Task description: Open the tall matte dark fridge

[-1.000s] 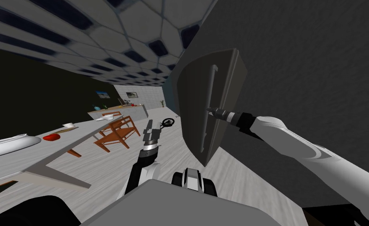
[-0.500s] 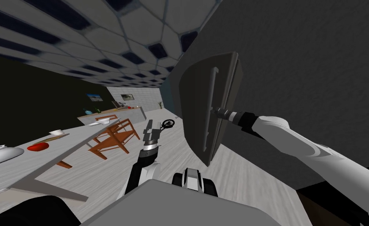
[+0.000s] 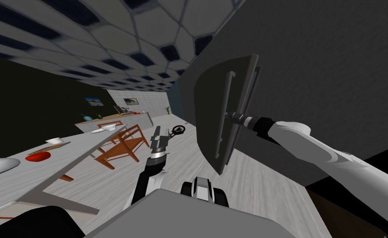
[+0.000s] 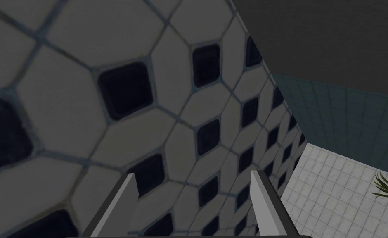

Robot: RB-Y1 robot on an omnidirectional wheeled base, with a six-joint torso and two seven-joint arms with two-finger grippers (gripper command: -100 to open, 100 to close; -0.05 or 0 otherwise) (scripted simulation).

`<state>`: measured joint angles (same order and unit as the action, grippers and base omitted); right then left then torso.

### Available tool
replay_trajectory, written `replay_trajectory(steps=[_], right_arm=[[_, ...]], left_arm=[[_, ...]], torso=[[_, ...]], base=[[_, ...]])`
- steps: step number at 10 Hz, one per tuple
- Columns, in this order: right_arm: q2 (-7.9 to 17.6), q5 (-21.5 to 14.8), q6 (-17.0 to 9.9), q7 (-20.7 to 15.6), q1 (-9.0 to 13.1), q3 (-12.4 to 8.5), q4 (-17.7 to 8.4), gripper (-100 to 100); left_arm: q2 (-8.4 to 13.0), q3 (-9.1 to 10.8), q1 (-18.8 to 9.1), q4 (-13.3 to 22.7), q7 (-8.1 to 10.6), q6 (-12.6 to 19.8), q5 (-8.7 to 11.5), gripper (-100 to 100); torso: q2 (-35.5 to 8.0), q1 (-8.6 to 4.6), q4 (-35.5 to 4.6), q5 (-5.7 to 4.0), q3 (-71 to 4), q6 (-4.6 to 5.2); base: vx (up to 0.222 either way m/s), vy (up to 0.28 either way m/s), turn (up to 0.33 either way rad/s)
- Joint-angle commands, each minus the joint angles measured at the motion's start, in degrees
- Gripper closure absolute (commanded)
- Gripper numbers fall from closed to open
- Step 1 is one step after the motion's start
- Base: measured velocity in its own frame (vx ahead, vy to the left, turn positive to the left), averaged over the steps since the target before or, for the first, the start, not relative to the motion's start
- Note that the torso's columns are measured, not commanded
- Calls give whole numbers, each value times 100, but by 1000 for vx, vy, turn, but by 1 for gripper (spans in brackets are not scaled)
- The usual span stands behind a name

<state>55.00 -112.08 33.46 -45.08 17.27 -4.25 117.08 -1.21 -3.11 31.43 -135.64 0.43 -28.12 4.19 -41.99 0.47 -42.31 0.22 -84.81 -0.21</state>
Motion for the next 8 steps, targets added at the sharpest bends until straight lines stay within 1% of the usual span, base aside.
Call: replay_trajectory(steps=[1, 2, 3, 4, 5, 6, 7, 8], right_arm=[[-23, -152, -27, 42, 89, -51, -197, 100], [-13, -213, -27, 63, 87, -107, -296, 100], [-13, -213, -27, 63, 87, -107, -296, 100], [-2, -275, -28, 84, 84, -164, -394, 100], [-36, -276, -15, 74, 29, -108, -327, 100], [67, -121, 56, 197, 171, -128, -462, -100], [158, 8, 118, 299, 303, -147, -567, -100], [215, 83, 156, 359, 382, -159, -626, -100]], left_arm=[[1, 0, 0, 0, 0, 0, 0, 0], [0, 0, 0, 0, 0, 0, 0, 0], [0, 0, 0, 0, 0, 0, 0, 0], [1, 1, 0, 0, 0, 0, 0, 0], [1, 0, 0, 0, 0, 0, 0, 0], [2, 2, 1, 0, 0, 0, 0, 0], [3, 3, 1, 0, 0, 0, 0, 0], [4, 3, 1, 0, 0, 0, 0, 0]], torso=[[4, -8, -2, 3, -3, -17], [9, -4, 2, 2, -7, -13], [-1, 11, 0, 5, 0, -8], [2, -23, -3, 1, -1, -15], [0, -34, 1, -11, 0, 0], [3, -84, 3, -24, 0, 7], [8, -104, 8, -36, -3, 13], [16, -91, 11, -31, -11, 16]], base=[[-90, 322, -85], [-115, 396, -127], [-92, 294, -76], [-88, 279, -54], [-50, 144, -36], [-11, 37, 18], [10, 18, 24], [16, -4, 18]])
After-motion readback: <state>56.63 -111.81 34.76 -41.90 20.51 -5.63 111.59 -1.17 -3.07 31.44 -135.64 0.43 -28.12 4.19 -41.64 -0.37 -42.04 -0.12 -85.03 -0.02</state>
